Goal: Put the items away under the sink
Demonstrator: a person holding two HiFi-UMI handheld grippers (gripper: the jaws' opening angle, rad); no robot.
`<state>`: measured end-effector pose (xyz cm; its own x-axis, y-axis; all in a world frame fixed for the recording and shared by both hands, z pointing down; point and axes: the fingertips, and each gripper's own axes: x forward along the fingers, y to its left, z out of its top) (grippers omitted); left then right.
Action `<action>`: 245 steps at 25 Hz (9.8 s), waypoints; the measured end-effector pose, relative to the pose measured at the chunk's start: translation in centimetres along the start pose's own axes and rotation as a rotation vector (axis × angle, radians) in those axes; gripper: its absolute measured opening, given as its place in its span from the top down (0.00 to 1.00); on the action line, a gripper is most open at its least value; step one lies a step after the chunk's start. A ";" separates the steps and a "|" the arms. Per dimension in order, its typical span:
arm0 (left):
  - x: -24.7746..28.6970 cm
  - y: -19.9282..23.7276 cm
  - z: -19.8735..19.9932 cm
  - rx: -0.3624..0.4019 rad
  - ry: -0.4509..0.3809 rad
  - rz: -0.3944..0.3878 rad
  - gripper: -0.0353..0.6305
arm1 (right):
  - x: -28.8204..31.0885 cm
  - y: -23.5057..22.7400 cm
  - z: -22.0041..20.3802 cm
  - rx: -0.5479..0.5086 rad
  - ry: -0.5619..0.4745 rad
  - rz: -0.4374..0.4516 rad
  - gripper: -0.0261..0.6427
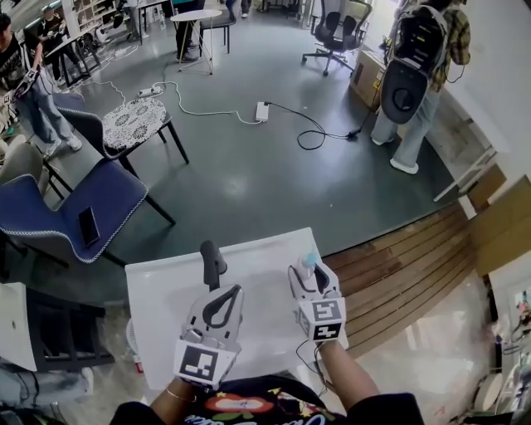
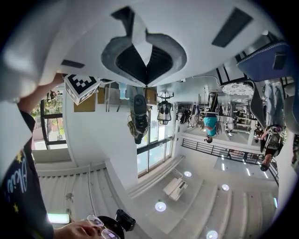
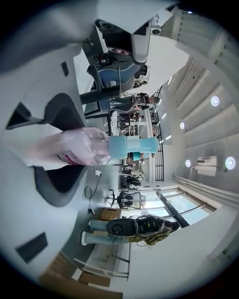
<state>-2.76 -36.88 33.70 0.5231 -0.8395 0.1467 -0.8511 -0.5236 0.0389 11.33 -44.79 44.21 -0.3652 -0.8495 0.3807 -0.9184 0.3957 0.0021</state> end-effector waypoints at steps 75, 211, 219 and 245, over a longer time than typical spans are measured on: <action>-4.7 -11.2 1.2 0.045 -0.029 0.019 0.94 | -13.4 1.3 2.1 -0.015 -0.091 0.192 0.64; -21.6 -15.3 -0.2 0.047 -0.119 0.062 0.94 | -28.9 11.1 -0.9 -0.004 -0.118 0.199 0.64; -21.7 -17.9 -0.1 0.045 -0.115 0.103 0.94 | -30.5 9.2 -1.5 -0.008 -0.110 0.226 0.64; -27.6 -22.3 -1.2 0.121 -0.077 0.234 0.94 | -33.4 13.5 -3.6 -0.039 -0.115 0.422 0.64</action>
<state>1.75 -1.84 30.00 0.3184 -0.9459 0.0617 -0.9403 -0.3234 -0.1061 11.66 -9.76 34.87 -0.7240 -0.6430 0.2497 -0.6793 0.7275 -0.0961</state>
